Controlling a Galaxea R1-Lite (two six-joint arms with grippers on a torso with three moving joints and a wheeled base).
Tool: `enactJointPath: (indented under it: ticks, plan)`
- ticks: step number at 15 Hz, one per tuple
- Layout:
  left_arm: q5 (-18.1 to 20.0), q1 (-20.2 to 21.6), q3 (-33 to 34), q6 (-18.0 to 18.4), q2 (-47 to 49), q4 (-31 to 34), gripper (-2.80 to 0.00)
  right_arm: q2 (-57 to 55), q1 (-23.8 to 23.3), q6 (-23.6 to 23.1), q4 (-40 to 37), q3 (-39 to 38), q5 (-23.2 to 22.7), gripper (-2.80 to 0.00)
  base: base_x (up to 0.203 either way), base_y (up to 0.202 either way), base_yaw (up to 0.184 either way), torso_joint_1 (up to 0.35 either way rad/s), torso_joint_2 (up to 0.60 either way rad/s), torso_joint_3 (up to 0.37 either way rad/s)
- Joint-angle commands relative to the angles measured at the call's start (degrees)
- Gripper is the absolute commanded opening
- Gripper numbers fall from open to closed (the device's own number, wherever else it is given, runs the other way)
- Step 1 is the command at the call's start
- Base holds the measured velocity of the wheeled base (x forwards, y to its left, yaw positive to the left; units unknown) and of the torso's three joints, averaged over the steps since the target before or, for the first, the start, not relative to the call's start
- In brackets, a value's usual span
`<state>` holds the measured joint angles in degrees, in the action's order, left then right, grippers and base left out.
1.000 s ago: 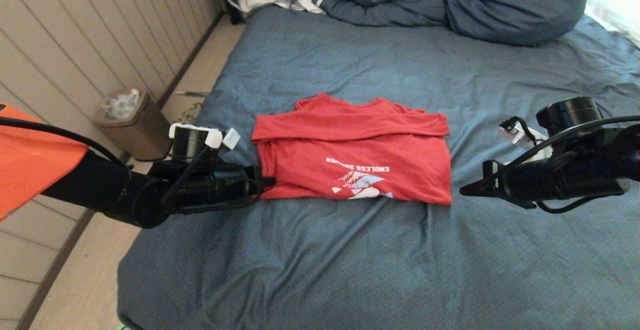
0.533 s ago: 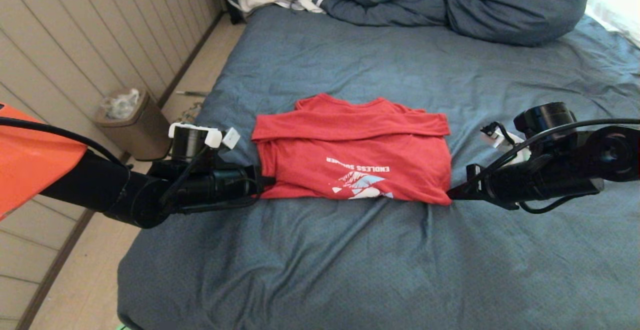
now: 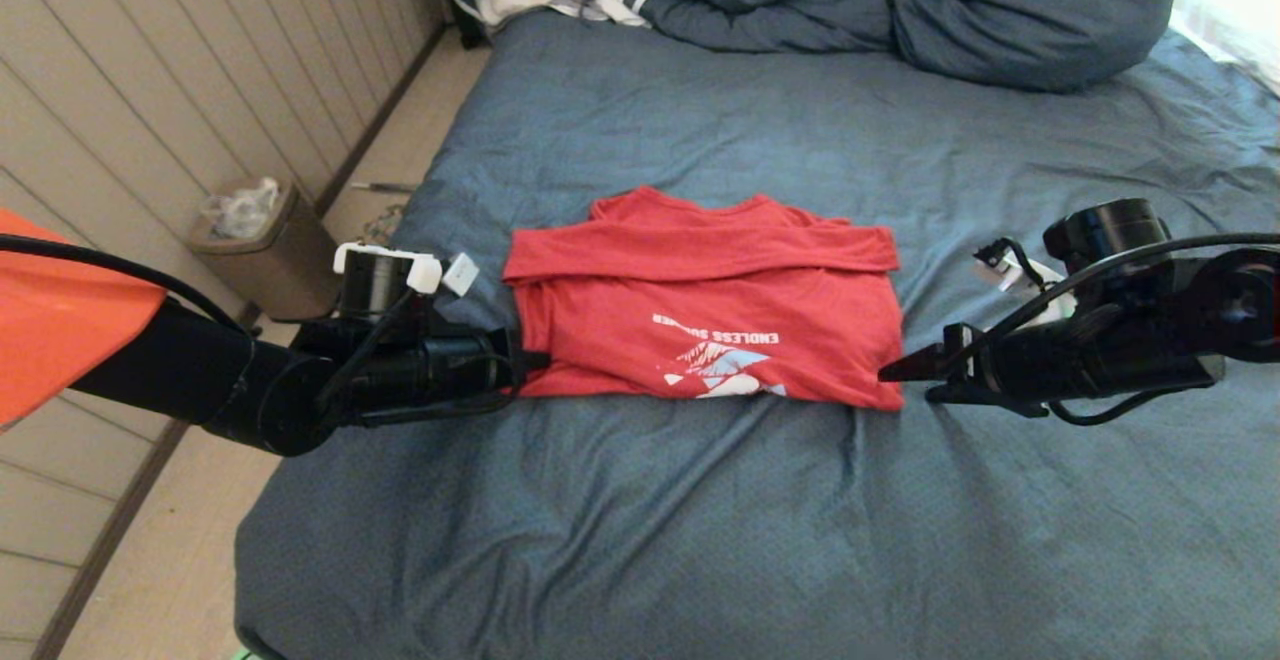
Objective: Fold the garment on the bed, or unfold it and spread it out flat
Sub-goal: Fold the red T-shirt
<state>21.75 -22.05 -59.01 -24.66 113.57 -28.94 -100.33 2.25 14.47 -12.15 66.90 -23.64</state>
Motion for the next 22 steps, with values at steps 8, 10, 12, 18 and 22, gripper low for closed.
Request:
enactJointPath:
  ticks: [8, 10, 12, 18, 22]
  plan:
    - [0.14, -0.01, -0.05, -0.12, -0.19, -0.24, -2.80, -6.03, 7.58, 4.95, -0.15, 7.37, -0.18, -2.80, 0.000, 0.000, 0.000, 0.000, 0.00, 0.000]
    - [0.14, -0.01, 0.04, -0.20, -0.19, -0.24, -2.80, -5.93, 7.60, 5.04, -0.30, 7.14, -0.18, -2.80, 0.000, 0.000, 0.000, 0.000, 0.00, 0.000]
    - [0.30, -0.04, 0.04, -0.38, -0.86, -0.09, -2.80, -5.58, 7.54, 5.04, -0.47, 6.67, -0.18, -2.80, 0.000, 0.000, 0.000, 0.000, 0.00, 0.000]
    - [0.41, -0.49, 1.80, -0.18, -4.54, -0.14, -2.80, -2.25, 7.42, 5.48, -0.59, 3.96, -0.27, -2.80, 0.000, 0.000, 0.000, 0.000, 0.00, 0.000]
    - [0.67, -0.54, 3.38, -0.12, -8.79, 0.53, -2.80, 1.42, 6.47, 5.33, -0.76, 1.78, -0.27, -2.80, 0.000, 0.000, 0.000, 0.000, 0.00, 0.000]
